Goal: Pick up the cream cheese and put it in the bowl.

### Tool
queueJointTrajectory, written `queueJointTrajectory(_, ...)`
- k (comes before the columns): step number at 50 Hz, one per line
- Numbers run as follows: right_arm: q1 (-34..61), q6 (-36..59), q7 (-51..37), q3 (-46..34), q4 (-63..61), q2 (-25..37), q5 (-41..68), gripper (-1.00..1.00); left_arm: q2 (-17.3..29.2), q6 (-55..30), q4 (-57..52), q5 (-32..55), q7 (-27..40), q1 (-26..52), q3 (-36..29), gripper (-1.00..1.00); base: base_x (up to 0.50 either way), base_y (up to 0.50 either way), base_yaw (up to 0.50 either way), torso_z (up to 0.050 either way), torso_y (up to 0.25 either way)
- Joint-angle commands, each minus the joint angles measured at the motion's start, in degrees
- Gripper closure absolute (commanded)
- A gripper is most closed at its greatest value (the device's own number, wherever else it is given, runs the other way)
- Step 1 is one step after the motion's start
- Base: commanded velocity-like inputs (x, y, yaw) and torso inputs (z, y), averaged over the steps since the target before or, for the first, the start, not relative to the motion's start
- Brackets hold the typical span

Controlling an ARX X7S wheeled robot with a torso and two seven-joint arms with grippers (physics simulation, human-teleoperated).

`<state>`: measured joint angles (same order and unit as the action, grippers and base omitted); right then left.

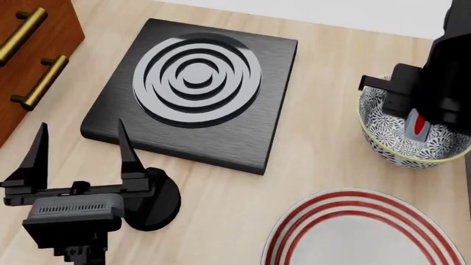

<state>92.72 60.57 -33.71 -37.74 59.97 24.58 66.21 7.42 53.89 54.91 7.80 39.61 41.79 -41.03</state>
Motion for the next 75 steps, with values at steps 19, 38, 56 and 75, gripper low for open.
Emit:
queueJointTrajectory(19,2.0,-7.0,11.7,-0.9,14.9,-5.9,-11.7,1.0,-0.1,0.5,0.5,0.3,-0.4,0.0,-0.1,-1.0,0.0,0.0,0.0,0.001,0.001)
queueJointTrajectory(38,-0.3,-6.6,14.1,15.3,15.0,-7.0,-29.1,1.0,0.2,0.3,-0.2,0.4,-0.2,-0.2,-0.1,-1.0,0.0,0.0,0.0,0.0,0.001)
queueJointTrajectory(56,-0.9,-5.7,18.3,33.2,15.0,-8.3,-49.4,1.0,0.0,0.3,0.3,0.5,-0.2,0.0,0.0,-1.0,0.0,0.0,0.0,0.0,0.0)
queueJointTrajectory(75,-0.6,2.6,19.1,39.3,1.4,-8.6,-56.9,-1.0,-0.1,0.3,0.7,1.0,-0.6,0.1,0.1,-1.0,0.0,0.0,0.0,0.0,0.0)
